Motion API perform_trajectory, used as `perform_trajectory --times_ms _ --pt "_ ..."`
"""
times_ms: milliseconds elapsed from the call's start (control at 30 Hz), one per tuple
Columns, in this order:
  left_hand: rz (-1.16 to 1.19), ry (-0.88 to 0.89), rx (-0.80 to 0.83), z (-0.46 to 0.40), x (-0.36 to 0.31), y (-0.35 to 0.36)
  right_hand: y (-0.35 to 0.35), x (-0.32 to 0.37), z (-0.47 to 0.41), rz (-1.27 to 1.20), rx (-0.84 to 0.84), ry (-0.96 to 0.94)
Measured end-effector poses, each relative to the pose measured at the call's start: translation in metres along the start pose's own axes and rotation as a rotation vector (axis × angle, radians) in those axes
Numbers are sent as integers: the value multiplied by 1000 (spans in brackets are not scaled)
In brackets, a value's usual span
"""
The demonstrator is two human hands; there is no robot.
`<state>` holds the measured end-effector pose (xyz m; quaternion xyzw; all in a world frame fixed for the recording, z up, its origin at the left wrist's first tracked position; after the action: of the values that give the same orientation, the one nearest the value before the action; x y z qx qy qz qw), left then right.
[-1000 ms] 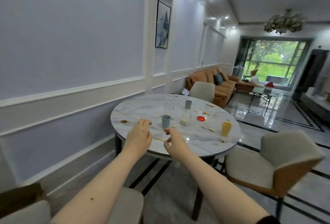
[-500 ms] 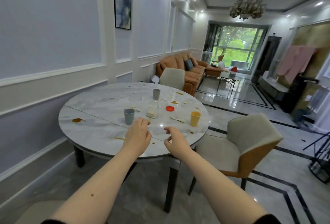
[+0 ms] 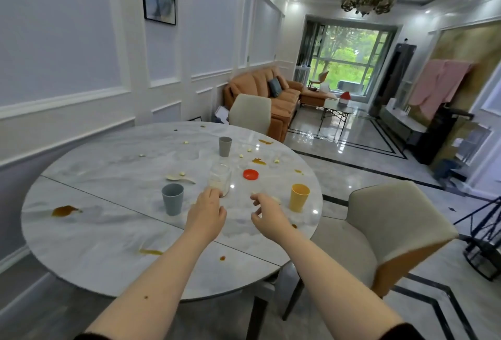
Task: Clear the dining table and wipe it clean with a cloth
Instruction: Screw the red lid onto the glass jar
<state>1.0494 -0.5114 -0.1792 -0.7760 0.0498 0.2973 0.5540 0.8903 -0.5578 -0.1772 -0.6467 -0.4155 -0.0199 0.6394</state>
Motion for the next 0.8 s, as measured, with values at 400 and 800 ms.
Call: perform_trajectory --times_ms 400,800 --pt "-4 -117 41 -142 4 86 25 -92 -152 5 73 17" --pt "73 -525 -66 -262 20 177 62 -197 -307 23 245 -53"
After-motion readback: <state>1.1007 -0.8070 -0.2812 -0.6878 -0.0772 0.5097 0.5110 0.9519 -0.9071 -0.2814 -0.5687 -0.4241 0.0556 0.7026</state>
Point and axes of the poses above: each hand's wrist, its own z-axis away from the middle knuckle, its own y-axis out of the palm, x = y × z, the point moved 3 cm from there along -z, towards the middle knuckle, and after that the axes turned 10 degrees about -y, right-handed, at the moved point
